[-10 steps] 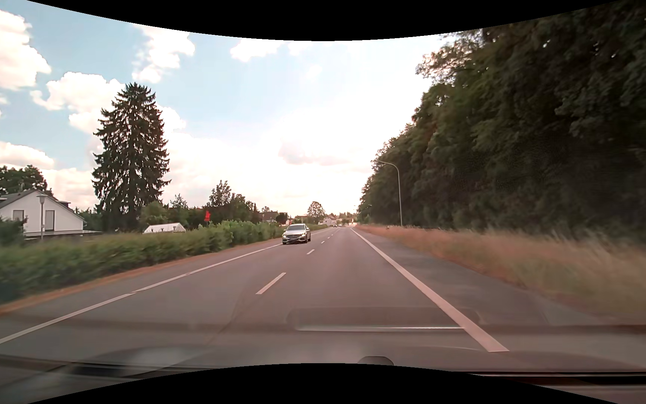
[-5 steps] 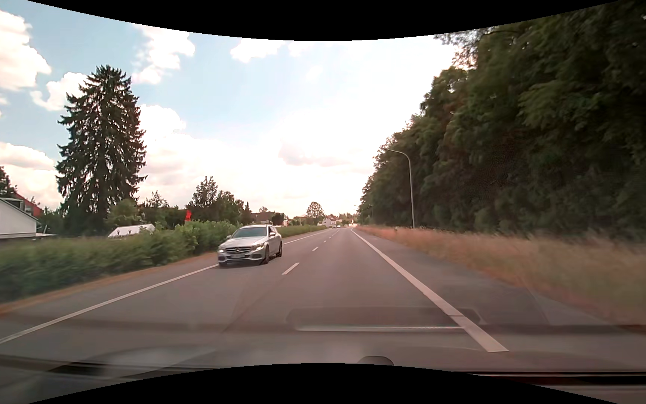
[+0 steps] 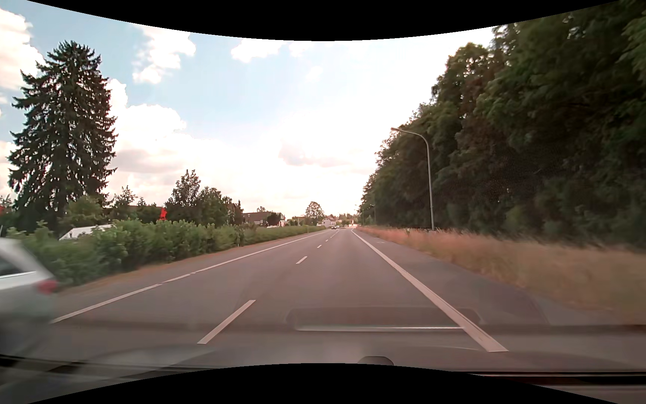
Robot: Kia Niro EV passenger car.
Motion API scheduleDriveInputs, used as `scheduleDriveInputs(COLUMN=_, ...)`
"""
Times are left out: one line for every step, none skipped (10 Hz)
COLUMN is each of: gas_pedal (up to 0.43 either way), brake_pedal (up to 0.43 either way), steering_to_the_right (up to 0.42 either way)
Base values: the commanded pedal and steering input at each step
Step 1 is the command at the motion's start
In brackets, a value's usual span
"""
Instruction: Follow the waypoints while adhering to traffic rules and regulations
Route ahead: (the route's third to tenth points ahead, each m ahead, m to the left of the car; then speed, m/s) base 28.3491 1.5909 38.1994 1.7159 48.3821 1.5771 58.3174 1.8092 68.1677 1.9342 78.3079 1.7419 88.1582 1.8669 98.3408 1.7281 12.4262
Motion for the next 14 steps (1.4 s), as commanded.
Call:
scheduleDriveInputs(gas_pedal=0.059, brake_pedal=0.0, steering_to_the_right=-0.004)
scheduleDriveInputs(gas_pedal=0.059, brake_pedal=0.0, steering_to_the_right=-0.004)
scheduleDriveInputs(gas_pedal=0.059, brake_pedal=0.0, steering_to_the_right=-0.004)
scheduleDriveInputs(gas_pedal=0.059, brake_pedal=0.0, steering_to_the_right=-0.004)
scheduleDriveInputs(gas_pedal=0.059, brake_pedal=0.0, steering_to_the_right=-0.005)
scheduleDriveInputs(gas_pedal=0.059, brake_pedal=0.0, steering_to_the_right=-0.004)
scheduleDriveInputs(gas_pedal=0.059, brake_pedal=0.0, steering_to_the_right=-0.004)
scheduleDriveInputs(gas_pedal=0.059, brake_pedal=0.0, steering_to_the_right=-0.004)
scheduleDriveInputs(gas_pedal=0.059, brake_pedal=0.0, steering_to_the_right=-0.004)
scheduleDriveInputs(gas_pedal=0.059, brake_pedal=0.0, steering_to_the_right=-0.004)
scheduleDriveInputs(gas_pedal=0.059, brake_pedal=0.0, steering_to_the_right=-0.004)
scheduleDriveInputs(gas_pedal=0.059, brake_pedal=0.0, steering_to_the_right=-0.004)
scheduleDriveInputs(gas_pedal=0.059, brake_pedal=0.0, steering_to_the_right=-0.004)
scheduleDriveInputs(gas_pedal=0.059, brake_pedal=0.0, steering_to_the_right=-0.004)
